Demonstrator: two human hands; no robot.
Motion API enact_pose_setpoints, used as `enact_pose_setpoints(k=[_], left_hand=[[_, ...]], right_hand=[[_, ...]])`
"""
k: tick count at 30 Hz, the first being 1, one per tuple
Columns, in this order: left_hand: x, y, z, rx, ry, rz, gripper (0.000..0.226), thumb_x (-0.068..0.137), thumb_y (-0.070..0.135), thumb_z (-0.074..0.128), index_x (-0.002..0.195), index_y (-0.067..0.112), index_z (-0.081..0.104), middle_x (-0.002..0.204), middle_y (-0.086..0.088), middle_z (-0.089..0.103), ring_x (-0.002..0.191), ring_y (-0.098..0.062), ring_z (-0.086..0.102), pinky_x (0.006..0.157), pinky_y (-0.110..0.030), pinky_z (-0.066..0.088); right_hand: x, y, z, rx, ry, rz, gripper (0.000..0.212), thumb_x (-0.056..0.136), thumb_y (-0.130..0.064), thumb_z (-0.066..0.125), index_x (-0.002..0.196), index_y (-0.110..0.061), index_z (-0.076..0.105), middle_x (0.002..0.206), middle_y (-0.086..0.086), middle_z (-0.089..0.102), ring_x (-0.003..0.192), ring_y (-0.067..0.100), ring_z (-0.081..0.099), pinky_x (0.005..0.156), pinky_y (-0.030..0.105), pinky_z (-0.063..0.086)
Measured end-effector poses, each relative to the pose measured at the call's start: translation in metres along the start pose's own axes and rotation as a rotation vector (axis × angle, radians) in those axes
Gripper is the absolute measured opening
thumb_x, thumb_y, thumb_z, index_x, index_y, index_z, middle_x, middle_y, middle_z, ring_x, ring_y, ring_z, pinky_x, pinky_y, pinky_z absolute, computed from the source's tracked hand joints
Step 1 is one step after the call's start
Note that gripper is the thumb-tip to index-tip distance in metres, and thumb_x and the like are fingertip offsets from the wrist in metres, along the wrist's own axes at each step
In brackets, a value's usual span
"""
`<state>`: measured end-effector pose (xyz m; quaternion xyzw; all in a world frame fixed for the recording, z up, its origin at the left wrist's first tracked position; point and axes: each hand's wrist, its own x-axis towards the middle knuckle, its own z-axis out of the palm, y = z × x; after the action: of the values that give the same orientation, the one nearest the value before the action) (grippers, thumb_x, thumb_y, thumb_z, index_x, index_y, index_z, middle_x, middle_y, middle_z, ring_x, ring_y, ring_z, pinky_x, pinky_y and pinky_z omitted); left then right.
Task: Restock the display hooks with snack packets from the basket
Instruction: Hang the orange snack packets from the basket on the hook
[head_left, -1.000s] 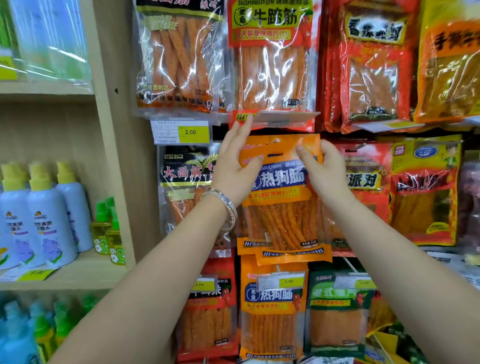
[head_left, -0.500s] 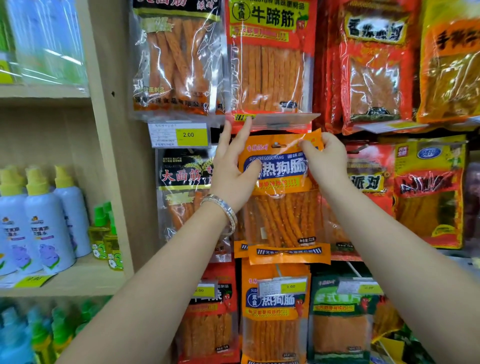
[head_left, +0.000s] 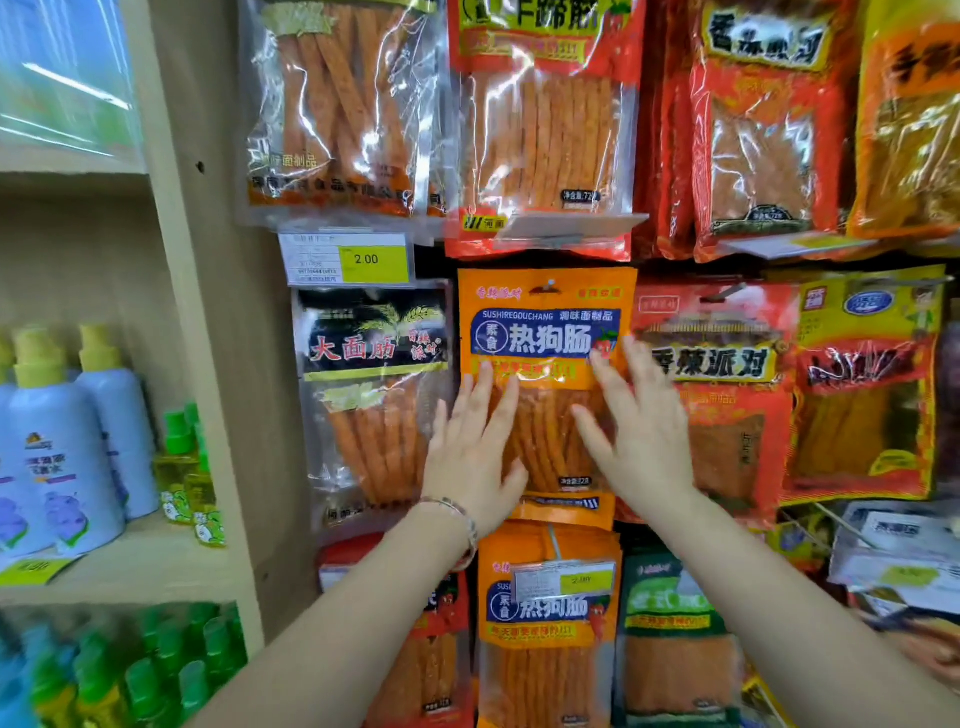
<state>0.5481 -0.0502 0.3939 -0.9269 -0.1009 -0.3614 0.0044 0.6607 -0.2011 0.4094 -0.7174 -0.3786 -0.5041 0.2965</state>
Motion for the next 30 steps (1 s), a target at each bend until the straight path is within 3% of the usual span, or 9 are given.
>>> enact_pose_setpoints(k=[3,9,12,17,21,23,26,28,30], left_hand=[[0.005,-0.002,0.007,0.097,-0.03,-0.02,0.087,0.088,0.037,0.046,0.147,0.023,-0.017,0.146,-0.001,-0.038,0.142,-0.02,-0.02,0.112,-0.039,-0.013],[0.033,-0.007,0.011,0.239,-0.159,-0.053,0.085,0.089,0.039,0.046,0.149,0.014,-0.009,0.155,-0.01,-0.02,0.145,-0.024,-0.01,0.115,-0.041,-0.008],[0.051,-0.008,0.011,0.277,-0.235,-0.06,0.088,0.088,0.041,0.049,0.149,0.011,-0.008,0.156,-0.013,-0.017,0.145,-0.026,-0.006,0.117,-0.041,-0.003],[0.066,-0.011,0.013,0.267,-0.318,-0.07,0.096,0.085,0.044,0.056,0.148,0.009,-0.008,0.156,-0.015,-0.016,0.145,-0.026,-0.001,0.117,-0.039,0.006],[0.075,-0.012,0.008,0.108,-0.386,-0.085,0.096,0.085,0.044,0.057,0.149,0.008,-0.004,0.155,-0.014,-0.018,0.145,-0.027,0.005,0.115,-0.038,0.018],[0.075,-0.011,0.001,-0.064,-0.423,-0.088,0.089,0.086,0.041,0.056,0.15,0.01,0.003,0.157,-0.013,-0.013,0.143,-0.028,0.014,0.113,-0.036,0.024],[0.059,-0.006,-0.012,-0.328,-0.423,-0.042,0.067,0.09,0.033,0.053,0.147,0.011,0.024,0.156,-0.014,0.014,0.141,-0.023,0.023,0.11,-0.023,0.018],[0.03,-0.003,-0.021,-0.457,-0.389,-0.028,0.057,0.091,0.03,0.054,0.143,0.017,0.036,0.155,-0.011,0.019,0.142,-0.019,0.019,0.11,-0.02,0.012],[-0.009,-0.003,-0.028,-0.573,-0.283,-0.017,0.045,0.089,0.022,0.058,0.132,0.018,0.051,0.148,-0.011,0.032,0.138,-0.019,0.027,0.107,-0.017,0.015]], right_hand=[[-0.008,0.004,0.013,-0.187,-0.115,-0.099,0.069,0.086,-0.041,0.063,0.144,-0.011,0.039,0.152,0.017,0.031,0.14,0.033,0.03,0.112,0.046,0.023],[0.016,0.003,0.029,-0.365,-0.324,-0.121,0.077,0.081,-0.041,0.068,0.143,-0.004,0.039,0.15,0.018,0.033,0.139,0.031,0.033,0.109,0.045,0.032],[0.036,-0.002,0.039,-0.477,-0.487,-0.09,0.079,0.088,-0.043,0.058,0.148,-0.004,0.022,0.156,0.018,0.019,0.145,0.028,0.019,0.112,0.041,0.023],[0.05,-0.01,0.046,-0.571,-0.669,-0.06,0.074,0.094,-0.014,0.046,0.15,-0.007,-0.001,0.159,0.015,-0.003,0.146,0.024,0.012,0.11,0.037,0.024],[0.062,-0.017,0.043,-0.442,-0.767,0.036,0.084,0.085,-0.003,0.055,0.151,-0.011,0.005,0.16,0.012,0.0,0.136,0.028,0.035,0.101,0.038,0.039],[0.061,-0.02,0.036,-0.256,-0.768,0.174,0.072,0.087,-0.007,0.052,0.15,-0.013,0.018,0.159,0.01,0.012,0.13,0.032,0.043,0.098,0.04,0.042],[0.045,-0.027,0.017,0.078,-0.628,0.359,0.052,0.088,-0.015,0.054,0.139,-0.014,0.044,0.143,0.009,0.046,0.124,0.03,0.05,0.098,0.038,0.043],[0.02,-0.037,0.0,0.23,-0.537,0.465,0.043,0.086,-0.017,0.059,0.129,-0.016,0.054,0.129,0.005,0.057,0.114,0.025,0.057,0.094,0.034,0.045],[-0.01,-0.051,-0.016,0.351,-0.472,0.544,0.033,0.086,-0.016,0.062,0.119,-0.017,0.059,0.11,-0.001,0.061,0.1,0.019,0.06,0.089,0.035,0.048]])
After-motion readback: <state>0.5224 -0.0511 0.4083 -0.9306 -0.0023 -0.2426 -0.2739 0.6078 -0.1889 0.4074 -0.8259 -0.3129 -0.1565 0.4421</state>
